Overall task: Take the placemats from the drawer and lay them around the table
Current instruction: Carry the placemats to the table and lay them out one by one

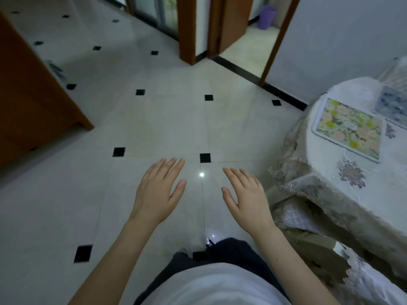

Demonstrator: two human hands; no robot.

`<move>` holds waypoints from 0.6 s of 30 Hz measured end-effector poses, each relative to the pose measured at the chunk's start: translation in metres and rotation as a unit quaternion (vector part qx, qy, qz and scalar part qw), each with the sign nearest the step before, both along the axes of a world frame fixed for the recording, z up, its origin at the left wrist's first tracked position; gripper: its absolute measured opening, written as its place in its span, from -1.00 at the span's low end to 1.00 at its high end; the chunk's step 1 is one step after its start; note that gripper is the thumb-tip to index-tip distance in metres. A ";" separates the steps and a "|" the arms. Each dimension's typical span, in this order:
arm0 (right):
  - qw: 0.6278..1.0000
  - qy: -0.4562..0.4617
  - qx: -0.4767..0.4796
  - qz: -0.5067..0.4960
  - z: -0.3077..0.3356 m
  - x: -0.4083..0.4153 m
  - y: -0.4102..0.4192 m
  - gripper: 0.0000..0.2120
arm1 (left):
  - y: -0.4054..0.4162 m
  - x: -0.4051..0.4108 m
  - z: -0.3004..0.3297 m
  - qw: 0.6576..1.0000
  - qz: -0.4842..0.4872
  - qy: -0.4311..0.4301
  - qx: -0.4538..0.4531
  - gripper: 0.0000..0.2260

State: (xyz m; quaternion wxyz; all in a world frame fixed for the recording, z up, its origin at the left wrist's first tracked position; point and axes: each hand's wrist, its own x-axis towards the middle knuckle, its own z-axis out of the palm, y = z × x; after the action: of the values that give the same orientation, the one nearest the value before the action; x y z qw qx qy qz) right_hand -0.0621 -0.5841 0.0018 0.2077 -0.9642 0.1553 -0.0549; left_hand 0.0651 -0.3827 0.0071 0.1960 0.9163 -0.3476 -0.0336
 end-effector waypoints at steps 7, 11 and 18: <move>0.994 0.033 -0.011 -0.105 -0.010 0.048 -0.068 -0.50 | -0.102 0.083 -0.011 0.994 -0.112 0.018 0.006 -0.50; 0.990 0.034 -0.001 -0.137 -0.025 0.085 -0.124 -0.49 | -0.169 0.122 -0.026 0.986 -0.162 0.016 0.026 -0.47; 0.982 0.003 0.004 -0.191 -0.010 0.154 -0.239 -0.51 | -0.299 0.209 -0.002 0.979 -0.204 -0.011 0.019 -0.48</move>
State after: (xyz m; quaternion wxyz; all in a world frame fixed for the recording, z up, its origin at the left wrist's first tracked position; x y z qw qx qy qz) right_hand 0.0918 -0.8231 -0.0087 0.1964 -0.9164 0.3371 -0.0899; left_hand 0.2739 -0.6816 0.0048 0.1637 0.8302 -0.5283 -0.0694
